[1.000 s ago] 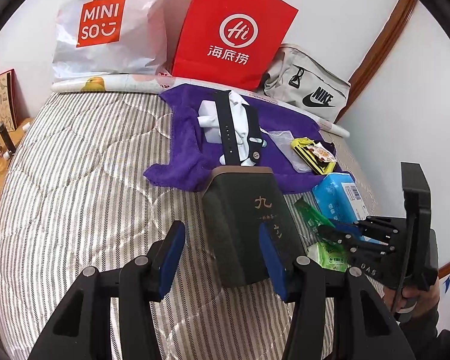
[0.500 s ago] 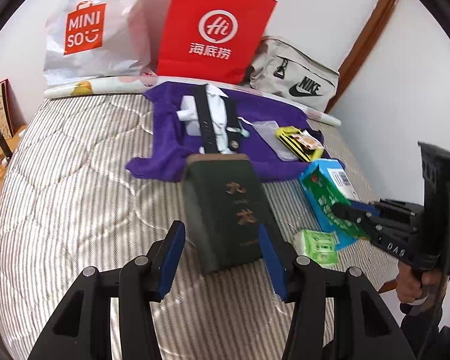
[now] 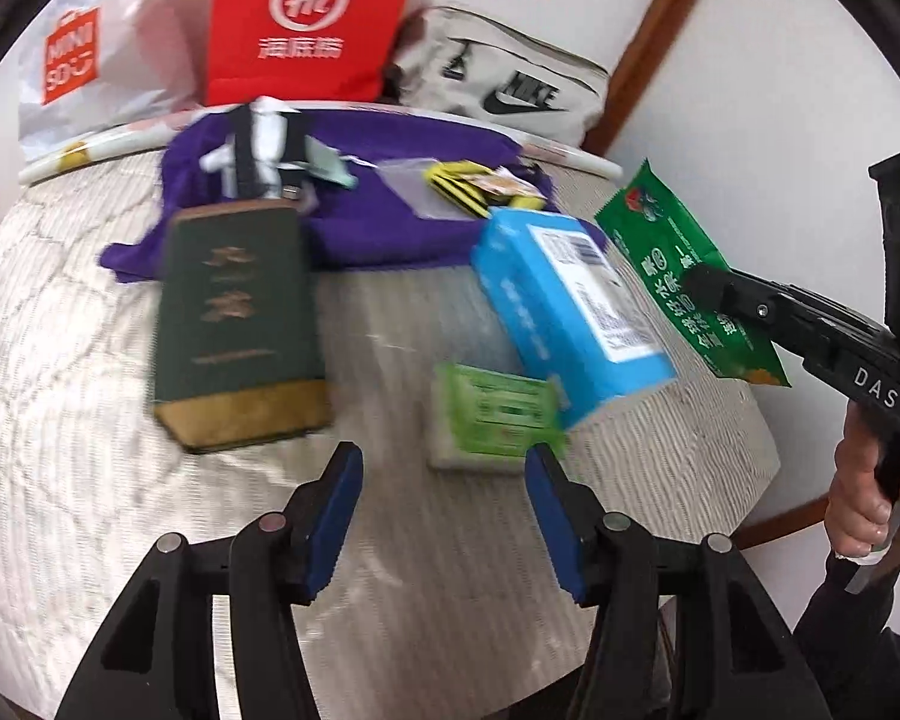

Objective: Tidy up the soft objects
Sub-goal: 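Grasp the green tissue pack with the left tool while the right tool holds the sachet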

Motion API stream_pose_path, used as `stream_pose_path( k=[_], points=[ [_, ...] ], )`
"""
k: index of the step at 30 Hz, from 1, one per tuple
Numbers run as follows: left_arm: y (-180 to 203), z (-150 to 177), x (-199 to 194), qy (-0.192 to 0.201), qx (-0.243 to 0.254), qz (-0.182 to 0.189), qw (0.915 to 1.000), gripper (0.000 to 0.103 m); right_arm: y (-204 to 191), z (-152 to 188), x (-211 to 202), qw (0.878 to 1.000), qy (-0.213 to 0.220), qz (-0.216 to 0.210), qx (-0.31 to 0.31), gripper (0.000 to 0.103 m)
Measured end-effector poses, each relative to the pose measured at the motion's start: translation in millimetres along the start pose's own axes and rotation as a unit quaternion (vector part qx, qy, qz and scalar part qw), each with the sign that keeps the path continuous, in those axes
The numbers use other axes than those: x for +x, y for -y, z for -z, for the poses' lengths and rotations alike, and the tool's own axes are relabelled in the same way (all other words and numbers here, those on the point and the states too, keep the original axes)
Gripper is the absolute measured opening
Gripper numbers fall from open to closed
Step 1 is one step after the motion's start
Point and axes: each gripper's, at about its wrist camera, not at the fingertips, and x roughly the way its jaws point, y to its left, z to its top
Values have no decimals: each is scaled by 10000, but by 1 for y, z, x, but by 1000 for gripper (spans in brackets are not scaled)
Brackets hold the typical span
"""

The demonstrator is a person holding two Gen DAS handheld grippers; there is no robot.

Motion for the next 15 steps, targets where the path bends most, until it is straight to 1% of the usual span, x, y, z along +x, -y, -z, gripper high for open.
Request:
stream_pose_path(
  k=[1,5,10,14,15],
  points=[
    [6,1,5,-35,27,-36,10000,61,4,3,-3,10000,21,-17,17,12],
    [24,0,24,-126,66,-210,9997,62,22,10,-8,9998,104,-173,36,12],
    [39,-5,46,-235,190,-417,9987,63,41,9,-3,9993,94,-371,19,12],
    [45,-7,59,-256,185,-351,9989,64,48,8,-1,9986,139,-494,-126,12],
    [46,-7,61,-272,197,-380,9987,66,49,8,0,9984,162,-505,-173,12]
  ],
)
